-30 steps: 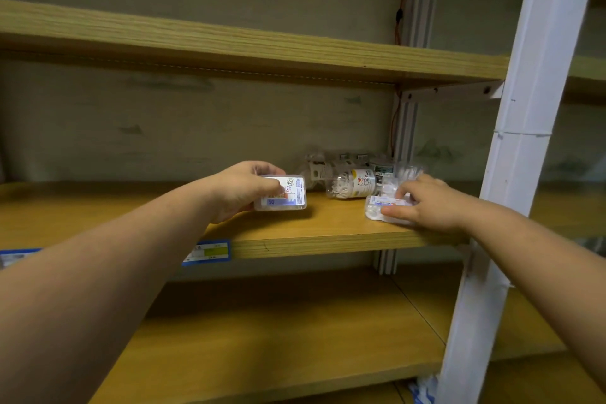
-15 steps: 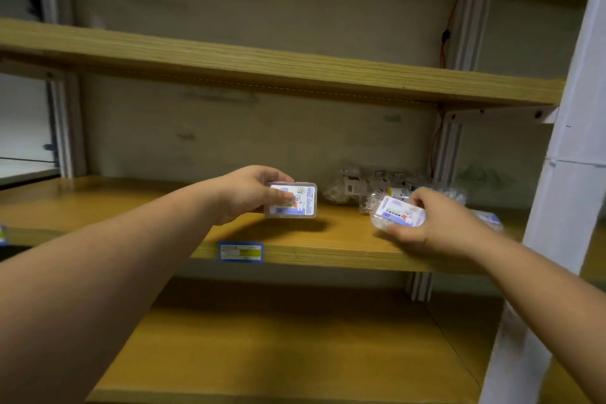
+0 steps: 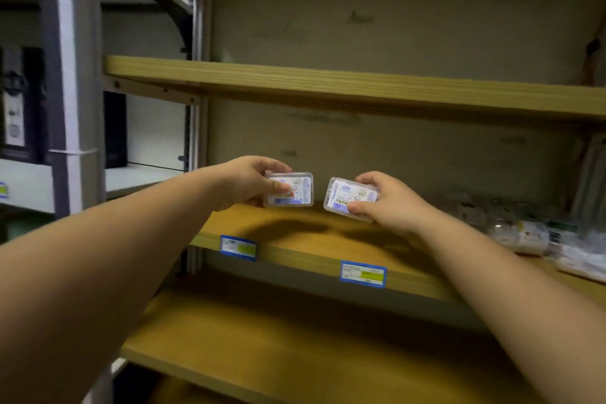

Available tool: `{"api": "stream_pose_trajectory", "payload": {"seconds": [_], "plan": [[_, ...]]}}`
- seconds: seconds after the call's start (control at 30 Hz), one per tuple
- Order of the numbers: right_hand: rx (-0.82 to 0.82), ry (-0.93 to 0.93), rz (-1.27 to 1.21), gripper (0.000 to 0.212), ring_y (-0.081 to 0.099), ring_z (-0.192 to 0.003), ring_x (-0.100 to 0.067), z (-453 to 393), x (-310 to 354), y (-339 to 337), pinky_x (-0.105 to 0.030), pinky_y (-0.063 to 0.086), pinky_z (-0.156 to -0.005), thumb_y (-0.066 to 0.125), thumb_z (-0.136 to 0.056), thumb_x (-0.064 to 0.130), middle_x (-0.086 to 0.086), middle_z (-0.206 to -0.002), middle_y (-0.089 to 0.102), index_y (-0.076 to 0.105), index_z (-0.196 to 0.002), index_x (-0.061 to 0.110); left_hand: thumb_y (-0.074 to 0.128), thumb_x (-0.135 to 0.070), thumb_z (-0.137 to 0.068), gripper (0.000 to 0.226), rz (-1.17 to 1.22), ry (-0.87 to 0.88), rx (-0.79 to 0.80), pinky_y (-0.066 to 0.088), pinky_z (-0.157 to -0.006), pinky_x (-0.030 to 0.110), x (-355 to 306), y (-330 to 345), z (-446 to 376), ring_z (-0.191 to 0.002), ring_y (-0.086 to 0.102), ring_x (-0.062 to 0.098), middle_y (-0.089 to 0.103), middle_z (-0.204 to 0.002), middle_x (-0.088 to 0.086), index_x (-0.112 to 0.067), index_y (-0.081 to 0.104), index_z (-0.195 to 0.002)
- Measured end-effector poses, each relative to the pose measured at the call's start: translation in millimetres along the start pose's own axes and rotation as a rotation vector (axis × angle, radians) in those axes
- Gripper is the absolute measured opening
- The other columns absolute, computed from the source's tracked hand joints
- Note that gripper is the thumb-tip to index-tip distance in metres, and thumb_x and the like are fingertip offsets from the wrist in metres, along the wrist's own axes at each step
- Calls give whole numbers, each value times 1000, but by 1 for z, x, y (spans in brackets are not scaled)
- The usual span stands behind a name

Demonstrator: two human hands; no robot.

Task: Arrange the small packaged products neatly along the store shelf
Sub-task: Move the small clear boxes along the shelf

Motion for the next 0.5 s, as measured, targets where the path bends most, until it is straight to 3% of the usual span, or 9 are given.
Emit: {"api": "stream_pose_trajectory", "payload": {"seconds": [0.1,0.23,0.33,0.5], "plan": [[0,31,-18,37,68,-98,-19,-29,27,36,-43,58,-91,76,-89,25,1,-112,69,61,-122,26,73,-18,-89,42,-157,-16,-99,61,-86,42,25,-61,-8,-100,70,24,67,-114,7,-22,61,-129],[5,60,-9,38,68,-92,-21,-67,58,79,-45,60,-89,70,-94,24,-1,-108,69,59,-130,20,74,-25,-90,48,-328,24,-163,59,-88,41,48,-132,-33,-103,67,24,65,-121,5,-22,59,-135],[-8,114,-19,44,69,-88,-23,-88,69,99,-39,61,-81,68,-97,19,-4,-108,69,56,-139,17,71,-30,-91,48,-489,107,-199,52,-95,35,55,-164,-60,-113,61,23,63,-130,4,-23,59,-137],[-14,195,-56,50,68,-93,-21,-109,73,114,-26,60,-71,65,-98,16,-4,-122,63,51,-146,22,70,-27,-92,50,-611,56,-99,57,-86,32,83,-182,-136,-106,62,22,60,-132,6,-24,56,-139]]}}
Point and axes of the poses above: each hand's wrist, its own z-axis away from the middle knuckle, its own y-axis out of the palm, x = y × z, the point moved 6 cm from there along -z, towards the middle knuckle
